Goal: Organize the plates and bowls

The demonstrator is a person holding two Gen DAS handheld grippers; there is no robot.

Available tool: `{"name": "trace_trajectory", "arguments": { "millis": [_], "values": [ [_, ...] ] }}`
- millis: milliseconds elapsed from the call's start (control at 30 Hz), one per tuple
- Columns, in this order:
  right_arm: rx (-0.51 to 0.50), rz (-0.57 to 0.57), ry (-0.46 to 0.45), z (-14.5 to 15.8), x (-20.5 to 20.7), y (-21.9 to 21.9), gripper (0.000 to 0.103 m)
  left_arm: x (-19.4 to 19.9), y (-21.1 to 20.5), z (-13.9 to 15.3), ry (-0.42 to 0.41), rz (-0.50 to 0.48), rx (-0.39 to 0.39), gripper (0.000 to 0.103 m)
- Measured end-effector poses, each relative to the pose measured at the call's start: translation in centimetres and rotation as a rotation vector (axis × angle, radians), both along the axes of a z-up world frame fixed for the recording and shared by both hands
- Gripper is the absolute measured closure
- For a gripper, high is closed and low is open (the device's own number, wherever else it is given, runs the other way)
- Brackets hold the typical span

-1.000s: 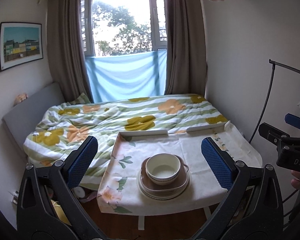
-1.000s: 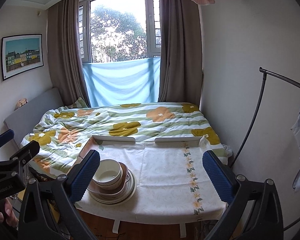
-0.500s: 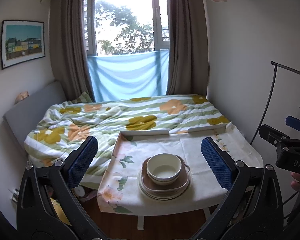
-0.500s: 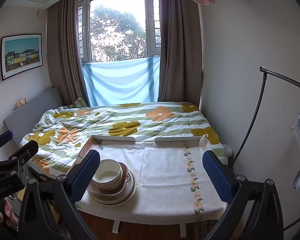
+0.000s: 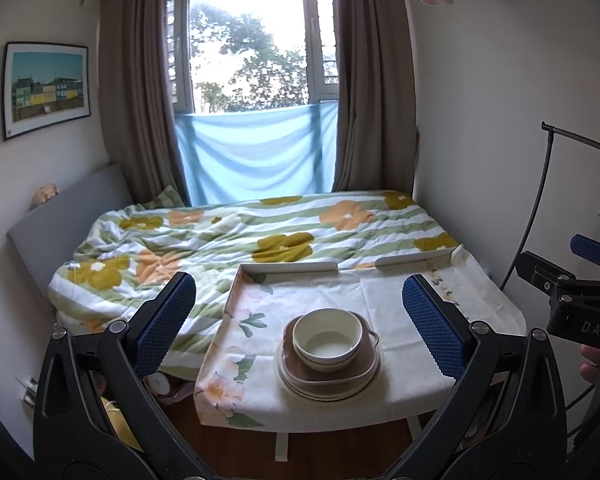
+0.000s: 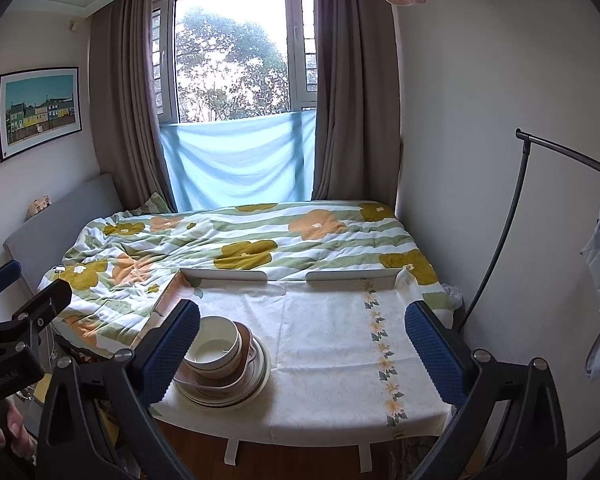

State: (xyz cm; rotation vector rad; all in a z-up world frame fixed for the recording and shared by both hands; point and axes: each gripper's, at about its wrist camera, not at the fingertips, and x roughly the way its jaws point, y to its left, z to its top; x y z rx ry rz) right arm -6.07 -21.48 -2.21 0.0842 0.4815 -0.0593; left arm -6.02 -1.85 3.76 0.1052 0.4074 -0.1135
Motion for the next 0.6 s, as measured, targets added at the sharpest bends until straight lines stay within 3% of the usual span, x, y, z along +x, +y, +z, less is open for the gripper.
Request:
{"name": "trace_trajectory", "arguments": {
  "millis": [600],
  "values": [
    [0.0,-0.009,0.002,-0.1,-0.09,0.17,0.001,-0.54,0.04,0.11,-0.037,0.019,0.008,0.0]
  ]
}}
